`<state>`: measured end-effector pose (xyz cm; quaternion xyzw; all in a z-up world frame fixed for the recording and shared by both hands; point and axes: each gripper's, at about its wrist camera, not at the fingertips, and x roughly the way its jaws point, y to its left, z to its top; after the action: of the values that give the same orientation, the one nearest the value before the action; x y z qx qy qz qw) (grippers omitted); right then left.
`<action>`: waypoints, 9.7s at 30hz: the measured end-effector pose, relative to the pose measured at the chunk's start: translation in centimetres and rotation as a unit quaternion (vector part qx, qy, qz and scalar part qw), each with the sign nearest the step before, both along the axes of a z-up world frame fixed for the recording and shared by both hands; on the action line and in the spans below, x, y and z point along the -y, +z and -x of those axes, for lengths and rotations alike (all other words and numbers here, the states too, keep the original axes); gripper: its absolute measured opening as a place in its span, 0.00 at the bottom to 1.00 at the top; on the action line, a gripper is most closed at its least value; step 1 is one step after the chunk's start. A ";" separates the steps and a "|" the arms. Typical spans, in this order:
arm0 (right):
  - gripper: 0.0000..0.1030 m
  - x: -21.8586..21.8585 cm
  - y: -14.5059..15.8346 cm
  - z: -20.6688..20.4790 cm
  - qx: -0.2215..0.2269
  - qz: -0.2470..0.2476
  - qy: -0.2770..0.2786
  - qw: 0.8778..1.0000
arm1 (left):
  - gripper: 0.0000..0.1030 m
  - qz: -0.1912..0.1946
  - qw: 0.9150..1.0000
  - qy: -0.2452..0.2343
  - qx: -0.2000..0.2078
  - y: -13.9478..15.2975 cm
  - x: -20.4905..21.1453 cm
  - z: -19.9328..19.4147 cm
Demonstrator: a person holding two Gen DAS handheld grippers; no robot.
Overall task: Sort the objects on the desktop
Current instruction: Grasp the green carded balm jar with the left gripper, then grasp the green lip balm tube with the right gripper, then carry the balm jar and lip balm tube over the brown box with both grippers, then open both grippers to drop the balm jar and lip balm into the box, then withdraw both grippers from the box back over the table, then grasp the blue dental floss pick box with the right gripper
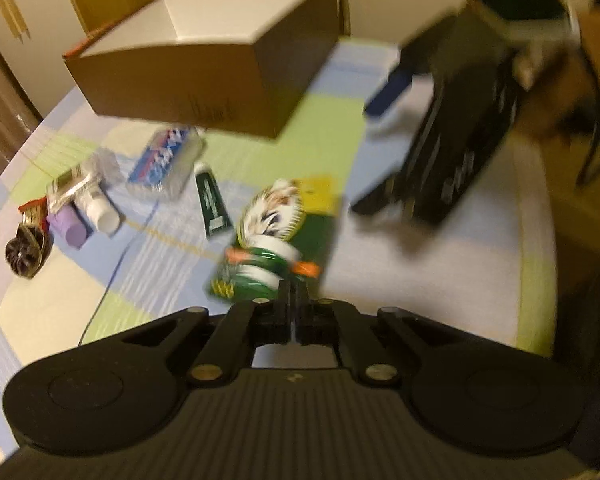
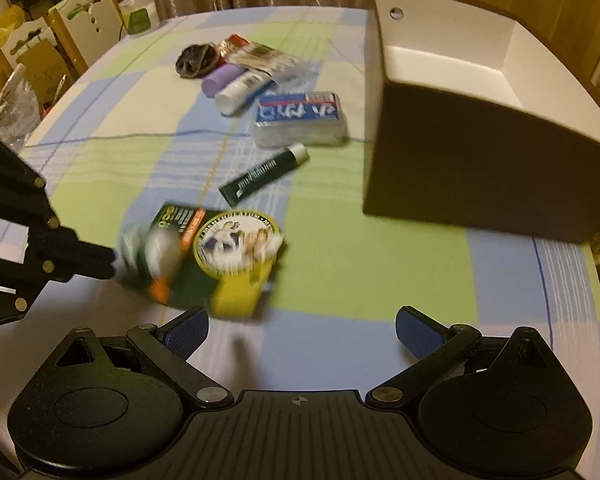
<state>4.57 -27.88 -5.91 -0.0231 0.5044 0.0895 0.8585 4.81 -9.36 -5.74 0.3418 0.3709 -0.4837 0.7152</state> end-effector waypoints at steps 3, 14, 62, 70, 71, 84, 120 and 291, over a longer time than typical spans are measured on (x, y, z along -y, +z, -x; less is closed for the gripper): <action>1.00 0.2 -0.3 0.5 -0.001 -0.003 0.001 1.000 | 0.00 -0.025 1.000 0.017 -0.001 -1.2 -1.0 0.9; 1.00 0.8 -0.1 0.5 0.002 0.002 0.008 1.000 | 0.47 0.063 0.960 0.265 -0.067 -2.3 -1.0 -1.4; 0.15 -6.2 -3.0 -10.6 0.054 -0.010 -0.096 0.994 | 0.31 0.084 0.913 0.397 -0.025 -1.7 -12.8 -4.1; 0.15 -6.2 0.8 -7.9 0.077 -0.020 -0.053 0.995 | 0.31 0.106 0.920 0.377 -0.013 0.1 -11.2 -4.3; 0.15 -6.1 1.5 -7.7 0.084 -0.021 -0.050 0.995 | 0.31 0.110 0.921 0.374 -0.011 0.4 -10.9 -4.4; 0.15 0.1 11.8 -5.1 0.186 -0.003 -0.085 0.979 | 0.31 0.180 0.942 0.282 0.025 7.9 -2.7 -7.2; 0.15 16.8 7.0 -15.7 0.063 0.023 -0.003 0.998 | 0.31 0.085 0.974 0.206 0.028 6.3 21.4 -18.2; 0.96 -9.0 -3.2 -20.6 0.042 0.145 -0.127 0.980 | 0.92 0.160 0.901 0.396 -0.073 -0.1 -12.6 -19.4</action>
<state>25.17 -18.88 -9.06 -0.0869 0.4747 -0.0949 0.8707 24.17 3.21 -5.81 0.0112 0.4442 -0.2373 0.8638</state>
